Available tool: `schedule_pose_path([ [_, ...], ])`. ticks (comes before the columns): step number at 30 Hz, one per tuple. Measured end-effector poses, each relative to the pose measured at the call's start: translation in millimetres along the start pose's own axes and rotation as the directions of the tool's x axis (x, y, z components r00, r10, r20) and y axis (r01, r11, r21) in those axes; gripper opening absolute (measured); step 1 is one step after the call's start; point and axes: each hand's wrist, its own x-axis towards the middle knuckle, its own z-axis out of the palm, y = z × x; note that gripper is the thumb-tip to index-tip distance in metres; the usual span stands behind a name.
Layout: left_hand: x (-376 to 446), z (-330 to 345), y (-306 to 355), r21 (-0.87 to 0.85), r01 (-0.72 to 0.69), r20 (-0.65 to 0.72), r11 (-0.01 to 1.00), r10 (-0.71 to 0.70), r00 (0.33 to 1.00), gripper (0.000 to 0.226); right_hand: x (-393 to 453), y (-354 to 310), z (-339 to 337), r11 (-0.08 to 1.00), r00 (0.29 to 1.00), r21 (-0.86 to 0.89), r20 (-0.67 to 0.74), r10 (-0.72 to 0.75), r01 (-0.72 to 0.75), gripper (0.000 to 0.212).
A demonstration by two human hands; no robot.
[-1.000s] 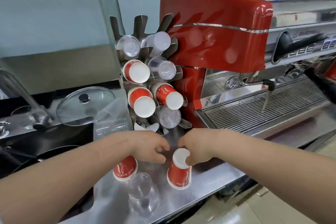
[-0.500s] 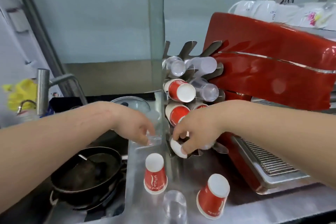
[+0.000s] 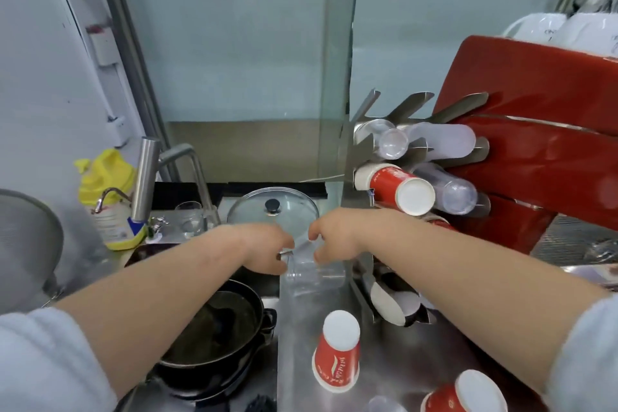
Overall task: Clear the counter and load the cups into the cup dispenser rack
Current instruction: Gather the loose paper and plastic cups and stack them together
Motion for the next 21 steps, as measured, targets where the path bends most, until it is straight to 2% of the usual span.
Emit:
schedule_pose_path([
  [5,35.8,33.3,-0.5,-0.069,-0.051,-0.057,0.996,0.047,0.997,0.06,46.7,2.1,30.8,0.995,0.995,-0.006,0.018,0.101,-0.101,0.052],
  [8,53.8,51.5,-5.1,-0.08,-0.067,-0.087,0.995,0.06,0.994,0.059,68.1,6.6,54.7,0.983,0.986,0.072,0.032,0.166,-0.168,0.057],
  [14,90.6,84.0,-18.6,-0.122,-0.096,-0.143,0.988,0.078,0.987,0.083,103.6,8.4,91.4,0.938,0.944,0.116,0.077,0.321,-0.328,0.057],
  [17,105.1,95.9,-23.7,-0.143,-0.11,-0.161,0.984,0.087,0.983,0.088,113.8,10.1,101.4,0.921,0.934,0.157,0.078,0.348,-0.356,0.062],
  [21,119.5,107.7,-28.1,-0.198,-0.158,-0.173,0.967,0.124,0.977,0.089,125.3,24.1,116.4,0.894,0.92,0.218,0.093,0.381,-0.392,0.053],
])
